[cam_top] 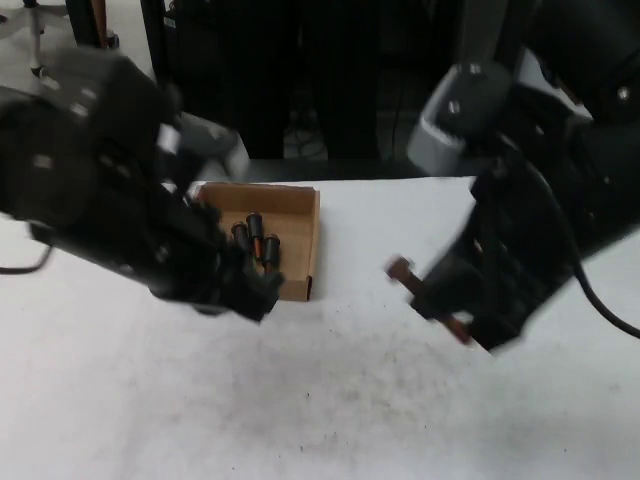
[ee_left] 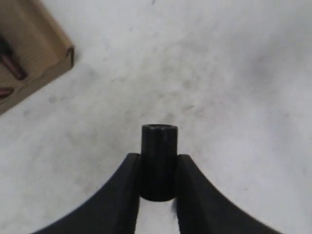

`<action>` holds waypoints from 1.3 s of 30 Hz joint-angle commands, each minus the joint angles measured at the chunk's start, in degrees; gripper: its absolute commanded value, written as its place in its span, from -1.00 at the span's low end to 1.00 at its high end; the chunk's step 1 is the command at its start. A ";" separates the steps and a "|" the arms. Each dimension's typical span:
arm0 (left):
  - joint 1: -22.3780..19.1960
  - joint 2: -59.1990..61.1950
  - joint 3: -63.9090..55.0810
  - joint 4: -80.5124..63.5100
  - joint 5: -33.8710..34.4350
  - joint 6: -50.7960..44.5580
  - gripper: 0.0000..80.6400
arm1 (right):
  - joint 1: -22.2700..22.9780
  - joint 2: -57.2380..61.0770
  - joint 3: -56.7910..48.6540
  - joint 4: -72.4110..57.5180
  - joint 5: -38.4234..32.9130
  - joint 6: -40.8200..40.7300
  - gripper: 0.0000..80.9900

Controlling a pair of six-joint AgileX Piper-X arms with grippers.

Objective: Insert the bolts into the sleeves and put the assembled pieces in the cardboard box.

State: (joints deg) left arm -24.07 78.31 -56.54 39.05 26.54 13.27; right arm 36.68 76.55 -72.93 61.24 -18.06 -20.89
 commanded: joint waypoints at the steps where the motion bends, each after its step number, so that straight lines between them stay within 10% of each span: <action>1: 0.18 -5.01 2.32 -2.59 5.03 -2.92 -0.98 | -0.27 -0.83 -0.83 -7.26 -6.39 7.12 -1.00; 20: 0.07 -23.52 17.65 -30.90 12.36 -27.03 -0.98 | -0.14 1.59 0.81 -40.25 -8.04 36.19 -1.00; 39: 0.07 -23.71 17.67 -32.87 12.10 -28.31 -0.98 | 0.52 2.80 0.78 -43.07 -8.04 43.89 -1.00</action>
State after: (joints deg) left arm -24.04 55.45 -38.81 7.58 38.30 -14.81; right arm 36.68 79.49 -71.89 19.29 -25.54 21.95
